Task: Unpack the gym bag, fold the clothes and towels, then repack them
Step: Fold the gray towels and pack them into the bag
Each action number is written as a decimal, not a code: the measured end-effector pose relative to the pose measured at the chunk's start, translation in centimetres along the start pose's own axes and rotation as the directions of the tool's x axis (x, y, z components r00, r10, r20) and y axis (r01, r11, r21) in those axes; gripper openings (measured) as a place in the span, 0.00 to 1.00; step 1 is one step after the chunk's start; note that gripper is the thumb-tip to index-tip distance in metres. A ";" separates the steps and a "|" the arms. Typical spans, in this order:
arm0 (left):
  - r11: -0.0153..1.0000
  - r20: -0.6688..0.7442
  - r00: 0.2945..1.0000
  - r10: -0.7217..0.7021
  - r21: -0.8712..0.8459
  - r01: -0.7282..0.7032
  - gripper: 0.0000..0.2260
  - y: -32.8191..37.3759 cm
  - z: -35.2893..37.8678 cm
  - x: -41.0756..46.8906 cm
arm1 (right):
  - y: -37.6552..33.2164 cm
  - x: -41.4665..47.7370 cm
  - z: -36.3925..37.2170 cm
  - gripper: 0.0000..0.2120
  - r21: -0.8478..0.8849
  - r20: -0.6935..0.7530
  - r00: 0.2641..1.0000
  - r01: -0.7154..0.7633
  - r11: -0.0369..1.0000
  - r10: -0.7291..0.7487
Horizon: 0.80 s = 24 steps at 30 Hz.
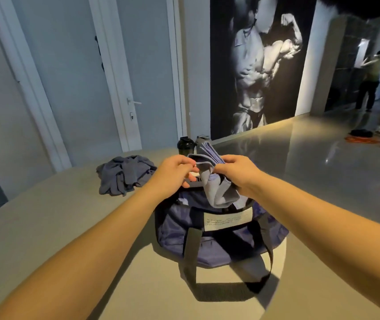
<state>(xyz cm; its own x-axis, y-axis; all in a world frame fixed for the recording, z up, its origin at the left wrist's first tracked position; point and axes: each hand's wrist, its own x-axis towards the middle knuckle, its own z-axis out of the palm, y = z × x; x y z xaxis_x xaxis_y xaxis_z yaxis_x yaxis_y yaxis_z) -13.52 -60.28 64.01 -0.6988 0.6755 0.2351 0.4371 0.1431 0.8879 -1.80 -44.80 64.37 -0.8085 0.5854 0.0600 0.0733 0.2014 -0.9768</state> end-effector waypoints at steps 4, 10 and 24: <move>0.669 0.056 0.981 0.187 0.724 -0.169 0.10 -5.5 -0.8 4.1 | 0.3 1.9 -1.0 0.10 -0.141 -0.029 1.000 -0.012 0.990 0.008; 0.086 0.368 0.921 0.128 0.921 -0.380 0.17 -8.5 -0.7 7.7 | 2.0 3.1 -0.7 0.12 -0.246 0.004 1.000 -0.001 0.969 0.002; 0.422 0.089 0.984 0.153 0.895 -0.146 0.09 -7.5 -3.0 8.4 | 2.9 3.4 0.9 0.14 -0.365 0.120 0.992 0.016 0.931 0.030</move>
<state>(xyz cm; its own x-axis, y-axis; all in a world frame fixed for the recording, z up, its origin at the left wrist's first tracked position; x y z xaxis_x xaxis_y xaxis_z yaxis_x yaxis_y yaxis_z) -24.38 -57.89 60.51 -0.5709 0.7509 0.3319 0.7931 0.6089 -0.0134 -4.86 -42.93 61.51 -0.8701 0.4928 0.0057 0.2684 0.4834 -0.8332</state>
